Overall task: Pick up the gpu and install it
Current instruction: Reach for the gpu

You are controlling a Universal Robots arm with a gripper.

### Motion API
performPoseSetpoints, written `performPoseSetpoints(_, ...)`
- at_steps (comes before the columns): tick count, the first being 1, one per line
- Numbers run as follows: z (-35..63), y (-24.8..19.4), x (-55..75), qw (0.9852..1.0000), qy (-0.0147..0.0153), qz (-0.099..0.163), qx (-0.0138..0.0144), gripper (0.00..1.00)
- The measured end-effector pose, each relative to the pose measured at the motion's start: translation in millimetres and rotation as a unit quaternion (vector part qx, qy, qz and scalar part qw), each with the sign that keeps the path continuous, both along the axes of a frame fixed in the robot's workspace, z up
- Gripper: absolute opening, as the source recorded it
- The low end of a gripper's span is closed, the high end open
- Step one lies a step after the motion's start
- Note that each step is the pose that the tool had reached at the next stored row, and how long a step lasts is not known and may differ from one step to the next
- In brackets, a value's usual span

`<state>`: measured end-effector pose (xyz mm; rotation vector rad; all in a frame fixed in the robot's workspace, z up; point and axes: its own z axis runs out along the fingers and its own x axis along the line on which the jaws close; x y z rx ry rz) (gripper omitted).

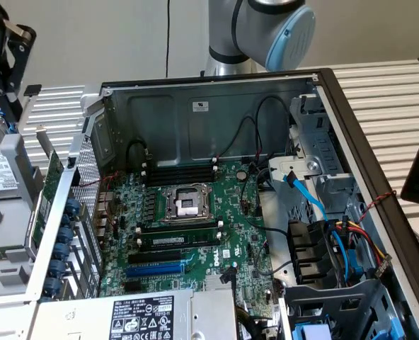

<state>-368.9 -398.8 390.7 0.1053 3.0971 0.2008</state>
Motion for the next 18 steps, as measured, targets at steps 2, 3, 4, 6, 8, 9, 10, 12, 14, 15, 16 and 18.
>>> performPoseSetpoints(2,-0.9,0.0,-4.7,1.0000,-0.0085,0.000,0.0018,0.11)
performPoseSetpoints(3,-1.6,0.0,-7.0,0.9999,-0.0111,0.000,0.0023,0.11)
performPoseSetpoints(4,-2.4,0.0,-8.9,0.9999,-0.0129,0.000,0.0028,0.11)
performPoseSetpoints(6,-4.1,-0.1,-11.2,0.9999,-0.0151,0.000,0.0035,0.11)
performPoseSetpoints(8,-5.7,-0.2,-12.1,0.9999,-0.0156,0.000,0.0050,0.11)
performPoseSetpoints(9,-6.5,-0.2,-12.8,0.9999,-0.0156,0.000,0.0057,0.11)
performPoseSetpoints(10,-7.3,-0.1,-13.9,0.9999,-0.0156,0.000,0.0065,0.11)
performPoseSetpoints(12,-8.5,-0.2,-17.6,0.9998,-0.0156,0.000,0.0081,0.11)
performPoseSetpoints(14,-9.5,-0.1,-20.8,0.9998,-0.0156,0.000,0.0094,0.11)
performPoseSetpoints(15,-10.0,-0.2,-21.8,0.9998,-0.0156,0.000,0.0096,0.11)
performPoseSetpoints(16,-10.5,-0.1,-22.9,0.9998,-0.0156,0.000,0.0097,0.11)
performPoseSetpoints(18,-11.7,-0.2,-25.4,0.9998,-0.0163,0.000,0.0098,0.11)
